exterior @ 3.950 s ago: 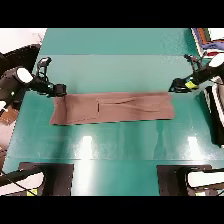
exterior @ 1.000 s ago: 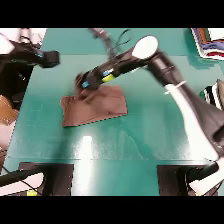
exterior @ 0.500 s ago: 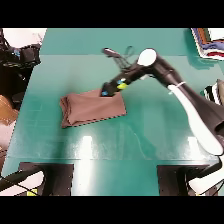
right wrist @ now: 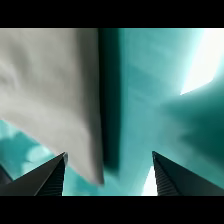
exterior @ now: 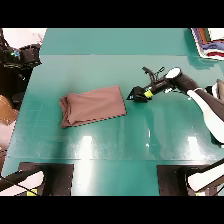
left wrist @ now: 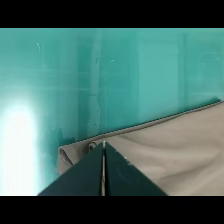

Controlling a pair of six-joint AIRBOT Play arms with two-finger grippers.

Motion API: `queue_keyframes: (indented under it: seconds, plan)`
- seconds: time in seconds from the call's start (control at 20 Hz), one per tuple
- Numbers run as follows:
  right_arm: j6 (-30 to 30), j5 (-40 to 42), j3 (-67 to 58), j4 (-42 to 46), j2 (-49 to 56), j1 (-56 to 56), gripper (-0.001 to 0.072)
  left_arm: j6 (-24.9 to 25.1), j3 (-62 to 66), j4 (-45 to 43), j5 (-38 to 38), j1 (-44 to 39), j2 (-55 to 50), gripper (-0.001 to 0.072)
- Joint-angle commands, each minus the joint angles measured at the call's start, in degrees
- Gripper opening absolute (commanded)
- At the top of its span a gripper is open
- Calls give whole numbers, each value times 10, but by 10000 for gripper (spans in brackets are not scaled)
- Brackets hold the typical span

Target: Fold the shirts.

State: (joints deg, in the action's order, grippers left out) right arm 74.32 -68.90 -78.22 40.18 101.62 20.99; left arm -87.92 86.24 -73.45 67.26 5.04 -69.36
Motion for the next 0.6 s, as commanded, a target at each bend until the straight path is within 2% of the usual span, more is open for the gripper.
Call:
queue_keyframes:
  seconds: [0.0, 0.1, 0.15, 0.25, 0.35, 0.4, 0.55]
  plan:
    - [-17, 17, -14, -80, 57, 30, 616, 5, 0, 2, -3, 0, 0, 28]
    - [-17, 14, -65, -92, 93, 63, 613, 5, 0, 2, -3, 0, 0, 27]
    - [-17, 15, -92, -91, 110, 81, 576, 5, 0, 3, -2, 0, 0, 28]
    - [-17, 13, -139, -91, 140, 110, 399, 5, 0, 6, 1, 0, 0, 27]
    - [-19, 15, -175, -84, 154, 128, 99, 25, 0, 25, 9, 0, 0, 27]
    - [-26, 17, -188, -81, 153, 129, 19, 29, 0, 31, 12, -2, 0, 27]
    - [-28, 20, -209, -45, 122, 106, 19, 29, 0, 30, 14, -30, 0, 26]
